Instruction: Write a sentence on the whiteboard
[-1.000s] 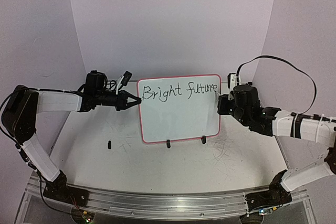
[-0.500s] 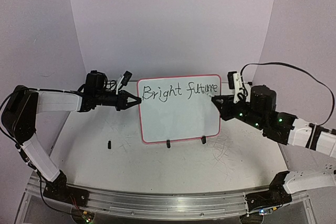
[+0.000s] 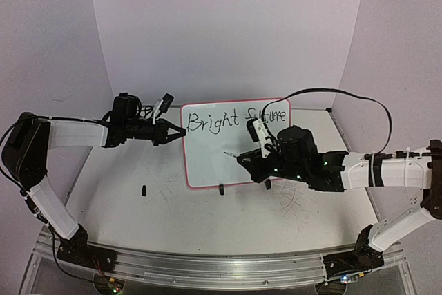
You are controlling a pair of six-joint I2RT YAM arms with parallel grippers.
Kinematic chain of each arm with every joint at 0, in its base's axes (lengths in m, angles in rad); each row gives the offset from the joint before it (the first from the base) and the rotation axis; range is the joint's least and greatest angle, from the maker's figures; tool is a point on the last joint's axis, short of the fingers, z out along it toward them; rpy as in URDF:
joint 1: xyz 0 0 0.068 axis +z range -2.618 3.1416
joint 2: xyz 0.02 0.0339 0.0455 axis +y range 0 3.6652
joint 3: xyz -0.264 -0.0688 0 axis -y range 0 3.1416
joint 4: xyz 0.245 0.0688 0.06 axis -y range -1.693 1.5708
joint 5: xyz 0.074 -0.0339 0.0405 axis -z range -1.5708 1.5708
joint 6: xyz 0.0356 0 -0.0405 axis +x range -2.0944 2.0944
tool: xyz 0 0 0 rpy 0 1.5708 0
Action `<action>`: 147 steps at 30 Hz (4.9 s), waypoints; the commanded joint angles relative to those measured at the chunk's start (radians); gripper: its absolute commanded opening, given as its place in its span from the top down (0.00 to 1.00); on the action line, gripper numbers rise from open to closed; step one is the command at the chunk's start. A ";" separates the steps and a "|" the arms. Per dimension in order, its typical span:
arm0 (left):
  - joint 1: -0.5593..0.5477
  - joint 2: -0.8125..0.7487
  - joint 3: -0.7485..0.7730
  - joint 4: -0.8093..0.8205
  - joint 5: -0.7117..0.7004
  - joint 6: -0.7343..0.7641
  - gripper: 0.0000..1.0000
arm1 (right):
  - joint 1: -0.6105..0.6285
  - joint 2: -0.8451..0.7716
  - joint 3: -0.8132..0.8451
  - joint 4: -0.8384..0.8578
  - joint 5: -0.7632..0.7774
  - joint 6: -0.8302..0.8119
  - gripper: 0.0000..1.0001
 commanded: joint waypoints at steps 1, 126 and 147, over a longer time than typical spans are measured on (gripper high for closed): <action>0.006 -0.044 0.024 0.047 -0.074 0.068 1.00 | 0.024 0.035 0.058 0.062 0.037 0.017 1.00; 0.005 -0.074 0.027 0.043 -0.056 0.070 1.00 | 0.122 0.384 0.299 0.130 0.326 0.049 1.00; 0.005 -0.079 0.028 0.042 -0.053 0.072 1.00 | 0.116 0.437 0.340 0.114 0.325 0.042 1.00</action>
